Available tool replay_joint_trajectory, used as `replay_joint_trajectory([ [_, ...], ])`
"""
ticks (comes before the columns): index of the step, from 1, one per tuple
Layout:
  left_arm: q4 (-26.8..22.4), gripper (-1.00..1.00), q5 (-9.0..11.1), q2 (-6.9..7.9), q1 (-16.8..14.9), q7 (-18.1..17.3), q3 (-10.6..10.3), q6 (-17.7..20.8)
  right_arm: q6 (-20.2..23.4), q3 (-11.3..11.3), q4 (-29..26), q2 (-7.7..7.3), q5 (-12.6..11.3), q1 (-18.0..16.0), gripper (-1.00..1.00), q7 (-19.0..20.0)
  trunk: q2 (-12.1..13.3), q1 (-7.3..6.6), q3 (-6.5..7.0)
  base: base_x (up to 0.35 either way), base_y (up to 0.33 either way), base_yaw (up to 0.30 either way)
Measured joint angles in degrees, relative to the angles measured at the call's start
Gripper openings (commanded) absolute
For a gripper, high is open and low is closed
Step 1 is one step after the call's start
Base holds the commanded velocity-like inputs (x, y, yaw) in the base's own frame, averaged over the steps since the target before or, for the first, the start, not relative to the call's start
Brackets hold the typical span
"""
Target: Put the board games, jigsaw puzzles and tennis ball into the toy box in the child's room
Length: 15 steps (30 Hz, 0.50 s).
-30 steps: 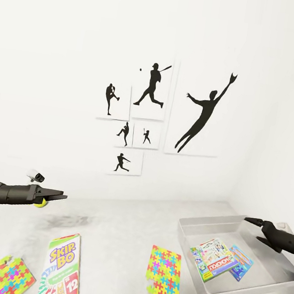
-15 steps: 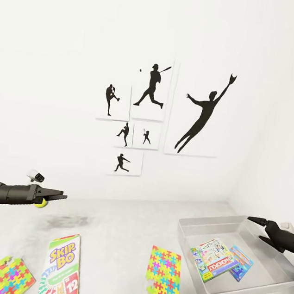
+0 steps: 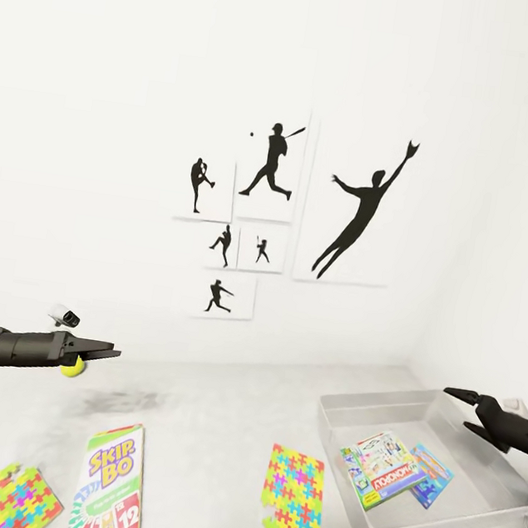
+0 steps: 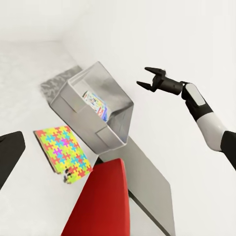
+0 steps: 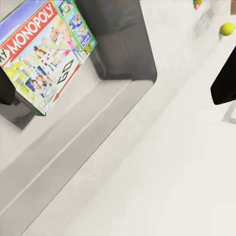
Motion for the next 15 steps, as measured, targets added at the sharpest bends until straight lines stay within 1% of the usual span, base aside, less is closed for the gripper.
replay_joint_trajectory([
  [3,0.00,1.00,0.03,0.00,0.01,0.00,-0.02,0.00,0.00,0.07,-0.04,0.04,0.01,0.02,1.00,1.10,0.01,0.00,0.23,-0.103,0.000,-0.022],
  [7,0.00,1.00,0.05,0.00,0.01,0.00,-0.01,0.00,0.00,0.25,-0.07,0.07,0.05,0.11,1.00,3.59,0.01,0.00,0.39,-0.098,0.000,-0.010],
  [13,0.01,1.00,0.06,0.00,0.01,0.00,-0.04,-0.03,-0.01,0.36,-0.26,0.08,0.20,0.68,1.00,7.62,0.01,-0.01,0.47,-0.037,0.000,-0.004],
  [15,0.00,1.00,0.06,0.00,0.01,0.00,-0.05,-0.04,-0.01,0.37,-0.33,0.08,0.23,0.80,1.00,8.20,0.01,-0.01,0.50,-0.017,0.000,-0.013],
])
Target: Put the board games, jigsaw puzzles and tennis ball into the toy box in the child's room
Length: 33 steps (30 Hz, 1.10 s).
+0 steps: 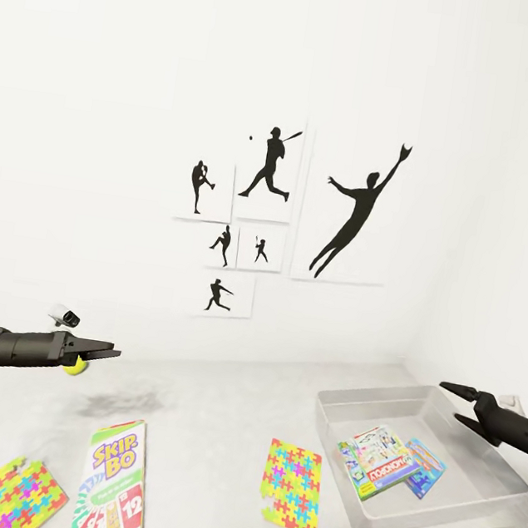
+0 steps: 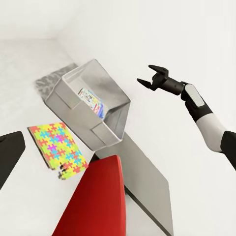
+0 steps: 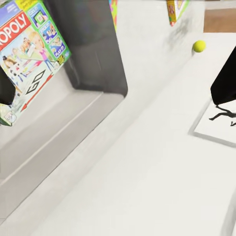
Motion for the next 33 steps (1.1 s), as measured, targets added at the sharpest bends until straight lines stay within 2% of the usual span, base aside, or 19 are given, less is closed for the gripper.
replay_joint_trajectory([
  [9,0.01,1.00,-0.01,-0.01,-0.01,0.00,0.00,-0.02,-0.03,0.05,-0.40,0.10,0.14,0.80,1.00,5.01,0.00,0.00,0.51,-0.006,0.000,-0.071],
  [16,0.02,1.00,-0.01,-0.01,-0.01,0.00,0.01,-0.04,-0.01,0.01,-2.40,0.47,0.25,3.29,1.00,10.70,-0.01,0.00,1.08,-0.001,0.000,-0.114],
  [22,0.01,1.00,-0.01,-0.01,-0.01,0.00,-0.01,-0.05,0.02,-0.02,-8.46,0.84,0.30,7.21,1.00,15.59,-0.01,-0.01,1.59,0.000,0.000,-0.124],
  [31,0.01,1.00,-0.01,-0.01,-0.01,0.00,-0.01,-0.05,0.04,-0.36,-19.59,1.13,0.41,15.54,1.00,20.82,-0.01,-0.01,2.35,0.000,0.000,-0.133],
  [32,0.01,1.00,-0.01,-0.01,-0.01,0.00,-0.01,-0.05,0.04,-0.41,-21.39,1.20,0.44,17.24,1.00,22.18,-0.01,-0.01,2.44,0.000,0.000,-0.136],
  [33,0.02,1.00,-0.01,-0.01,-0.01,0.00,-0.02,-0.05,0.04,-0.41,-21.45,1.21,0.45,17.30,1.00,22.23,-0.01,0.00,2.52,0.000,0.000,-0.137],
])
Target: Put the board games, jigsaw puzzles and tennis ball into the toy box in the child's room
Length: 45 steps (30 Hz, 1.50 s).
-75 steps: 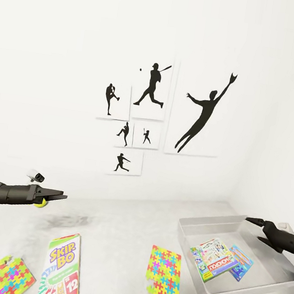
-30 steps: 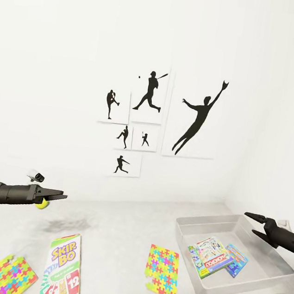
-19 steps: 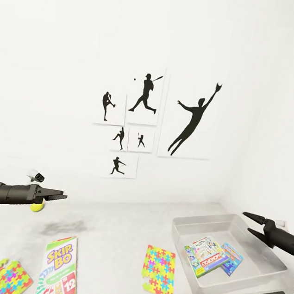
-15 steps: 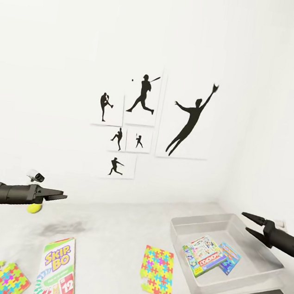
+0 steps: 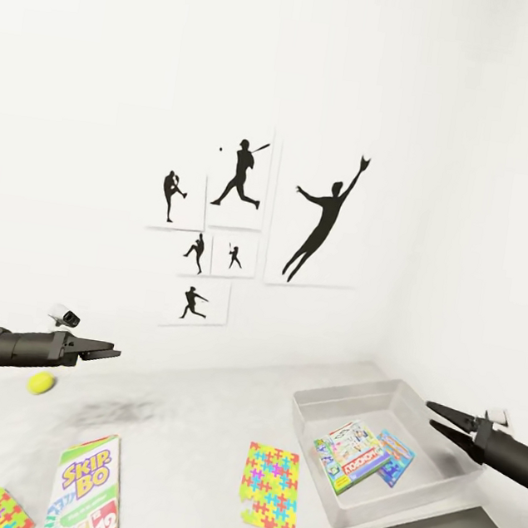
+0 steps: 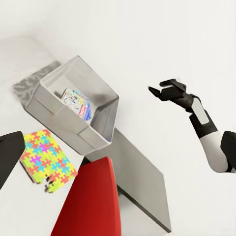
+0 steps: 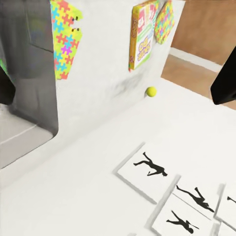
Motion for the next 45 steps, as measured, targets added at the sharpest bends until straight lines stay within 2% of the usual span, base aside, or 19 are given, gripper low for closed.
replay_joint_trajectory([
  [2,0.00,1.00,0.00,0.00,0.00,0.00,0.00,0.00,0.00,-0.05,-2.07,0.19,0.05,2.21,1.00,2.29,0.00,0.00,0.17,0.000,0.000,-0.137],
  [5,0.01,1.00,0.00,0.00,0.00,0.00,0.00,0.00,0.01,-0.07,-3.26,0.50,0.10,3.44,1.00,3.83,0.00,0.00,0.43,0.000,0.000,-0.138],
  [9,0.00,1.00,0.00,0.03,0.00,0.00,0.00,0.00,0.00,-0.17,-5.87,2.21,0.20,5.98,1.00,7.20,0.00,0.00,0.77,0.000,0.000,-0.132],
  [13,0.00,1.00,0.00,0.07,0.00,0.00,0.04,0.00,-0.73,-0.55,-6.93,3.97,0.26,7.97,1.00,8.66,0.00,0.00,1.11,0.000,0.000,-0.111],
  [14,0.00,1.00,0.00,0.07,0.00,0.00,0.04,0.00,-0.74,-0.55,-6.94,3.98,0.24,7.98,1.00,8.67,0.00,0.00,1.20,0.000,0.000,-0.103],
  [22,-0.02,1.00,0.00,0.09,0.00,0.00,0.03,0.00,-6.35,-1.21,-8.85,7.09,0.38,12.77,1.00,10.24,0.00,0.00,1.88,0.000,0.000,-0.094],
  [30,-0.02,1.00,0.02,0.06,0.01,0.01,0.01,0.00,-11.24,-1.33,-12.14,9.40,0.63,18.57,1.00,14.30,-0.02,0.00,2.55,0.000,0.000,-0.082],
  [37,-0.01,1.00,0.01,0.02,0.01,0.00,0.00,0.00,-15.29,-1.36,-13.49,10.74,0.93,21.81,1.00,16.46,-0.02,0.00,3.14,0.000,0.000,-0.029],
  [45,0.01,1.00,-0.03,0.01,0.01,0.00,0.00,0.00,-16.47,-2.05,-14.07,11.13,0.79,23.19,1.00,17.56,-0.01,0.00,3.77,0.000,0.000,-0.007],
])
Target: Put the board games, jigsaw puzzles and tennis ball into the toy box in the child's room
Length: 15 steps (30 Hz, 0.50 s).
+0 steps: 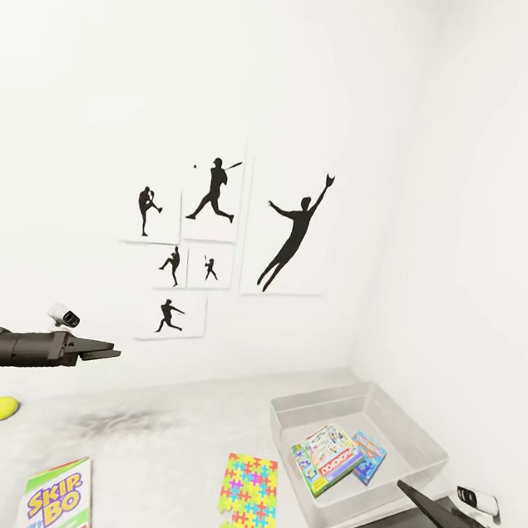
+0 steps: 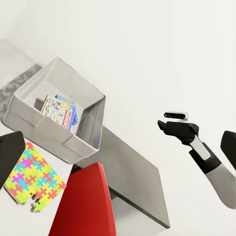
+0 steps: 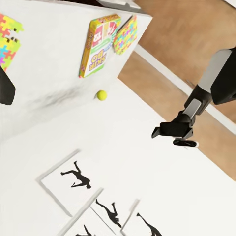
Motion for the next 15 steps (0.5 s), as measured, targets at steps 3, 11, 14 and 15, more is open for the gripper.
replay_joint_trajectory([
  [3,0.02,1.00,-0.02,-0.03,0.00,0.00,0.00,0.00,-0.09,-0.47,-0.15,0.04,-0.03,0.14,1.00,0.44,0.00,0.00,0.23,0.000,0.000,-0.002],
  [11,-0.01,1.00,-0.04,-0.10,0.00,0.00,-0.04,0.00,-0.18,-2.03,-0.36,0.28,-0.12,0.34,1.00,1.92,0.00,0.00,0.87,0.000,0.000,0.000],
  [14,-0.01,1.00,-0.07,-0.14,0.00,0.00,-0.06,0.00,-0.36,-2.31,-0.38,0.53,-0.11,0.36,1.00,2.38,0.00,0.00,1.11,0.000,0.000,0.000],
  [15,0.00,1.00,-0.08,-0.15,0.00,0.00,-0.06,0.00,-0.41,-2.36,-0.40,0.67,-0.09,0.35,1.00,2.45,0.00,0.00,1.20,0.000,0.000,0.000],
])
